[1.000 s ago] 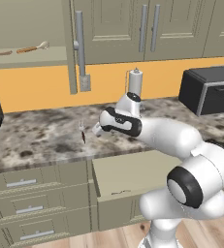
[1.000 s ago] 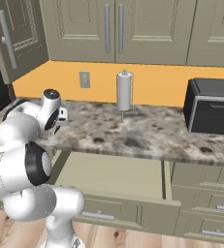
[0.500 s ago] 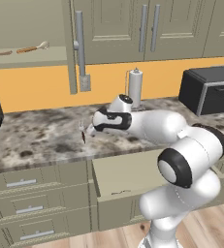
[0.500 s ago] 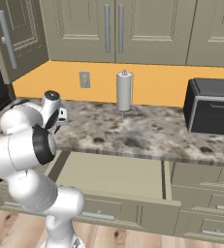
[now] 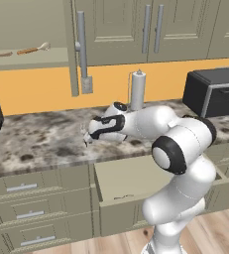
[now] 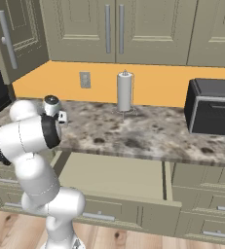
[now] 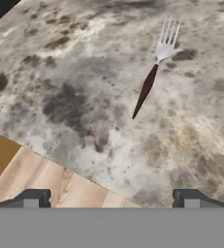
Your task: Organize the utensils by type. Pick up the wooden spoons from the counter and place them in the open cabinet. Then pick up the metallic utensils from the counter and place them in the open drawer.
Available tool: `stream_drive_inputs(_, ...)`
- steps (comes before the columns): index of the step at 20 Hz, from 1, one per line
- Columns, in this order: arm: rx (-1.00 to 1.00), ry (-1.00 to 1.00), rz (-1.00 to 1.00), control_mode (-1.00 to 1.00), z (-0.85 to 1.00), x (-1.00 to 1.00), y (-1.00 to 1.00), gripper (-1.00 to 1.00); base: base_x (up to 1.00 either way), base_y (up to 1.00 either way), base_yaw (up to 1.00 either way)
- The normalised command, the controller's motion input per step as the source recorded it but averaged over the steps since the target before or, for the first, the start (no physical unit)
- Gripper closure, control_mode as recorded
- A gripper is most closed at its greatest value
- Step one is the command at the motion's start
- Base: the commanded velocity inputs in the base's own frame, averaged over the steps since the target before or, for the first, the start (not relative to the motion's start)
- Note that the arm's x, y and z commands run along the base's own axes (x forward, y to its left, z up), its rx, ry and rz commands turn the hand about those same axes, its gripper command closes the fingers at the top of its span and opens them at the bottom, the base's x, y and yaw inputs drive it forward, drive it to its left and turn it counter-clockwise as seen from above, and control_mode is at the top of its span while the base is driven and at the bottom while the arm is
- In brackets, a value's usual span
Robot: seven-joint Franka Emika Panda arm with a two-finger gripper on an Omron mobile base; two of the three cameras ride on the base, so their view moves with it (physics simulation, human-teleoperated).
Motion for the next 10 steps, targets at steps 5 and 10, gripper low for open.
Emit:
stream_drive_inputs(5,-0.06,0.0,0.0,-1.0,-0.18,0.29,0.15,-1.0,0.0,0.0,0.0)
stream_drive_inputs(10,-0.02,0.0,-0.01,-1.0,-0.19,0.33,0.03,-1.0,0.0,0.0,0.0)
